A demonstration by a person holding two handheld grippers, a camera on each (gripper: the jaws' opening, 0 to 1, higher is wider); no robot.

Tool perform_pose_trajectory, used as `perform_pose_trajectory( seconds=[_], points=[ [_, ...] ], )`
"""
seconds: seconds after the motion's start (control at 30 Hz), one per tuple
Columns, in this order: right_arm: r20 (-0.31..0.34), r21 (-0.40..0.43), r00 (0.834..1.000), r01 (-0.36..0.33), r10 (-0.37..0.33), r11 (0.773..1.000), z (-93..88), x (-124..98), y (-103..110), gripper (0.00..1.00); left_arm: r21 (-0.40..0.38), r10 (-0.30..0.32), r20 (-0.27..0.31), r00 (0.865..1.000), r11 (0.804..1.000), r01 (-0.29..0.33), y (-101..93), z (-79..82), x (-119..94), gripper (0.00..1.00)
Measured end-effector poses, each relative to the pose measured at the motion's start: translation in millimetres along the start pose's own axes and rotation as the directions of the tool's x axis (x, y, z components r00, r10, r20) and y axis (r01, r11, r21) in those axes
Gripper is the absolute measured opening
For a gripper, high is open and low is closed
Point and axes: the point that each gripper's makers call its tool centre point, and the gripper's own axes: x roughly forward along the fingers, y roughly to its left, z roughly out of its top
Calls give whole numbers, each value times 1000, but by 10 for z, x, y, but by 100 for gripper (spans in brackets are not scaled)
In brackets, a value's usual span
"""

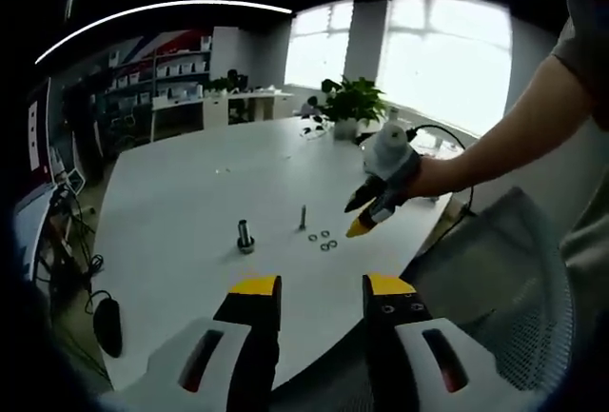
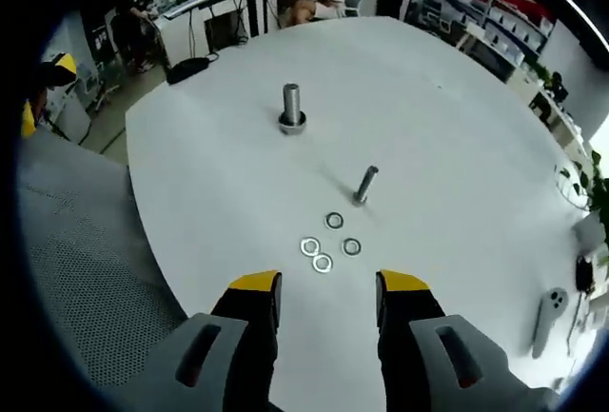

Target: Place the washer onto the threaded stud by aligning its center hole with the stud, sliding it down to the base, and recovering from edge contact or off-axis alignment until the washer reaches the visible bottom stop.

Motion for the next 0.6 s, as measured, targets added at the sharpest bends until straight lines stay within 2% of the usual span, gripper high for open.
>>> perform_pose_trajectory(
  seconds=[0.3,0.5,0.6],
  points=[
    [4,32,1000,-13,13,999,71,72,12,40,0,6,1,1000,1000,-6,9,3,-5,32],
    [-6,8,999,-40,40,999,78,140,43,34,-5,4,-12,1000,1000,-4,12,-28,2,32],
    [-28,-8,998,-53,52,999,38,201,77,34,2,1,-20,1000,1000,-1,2,-39,11,32]
  ],
)
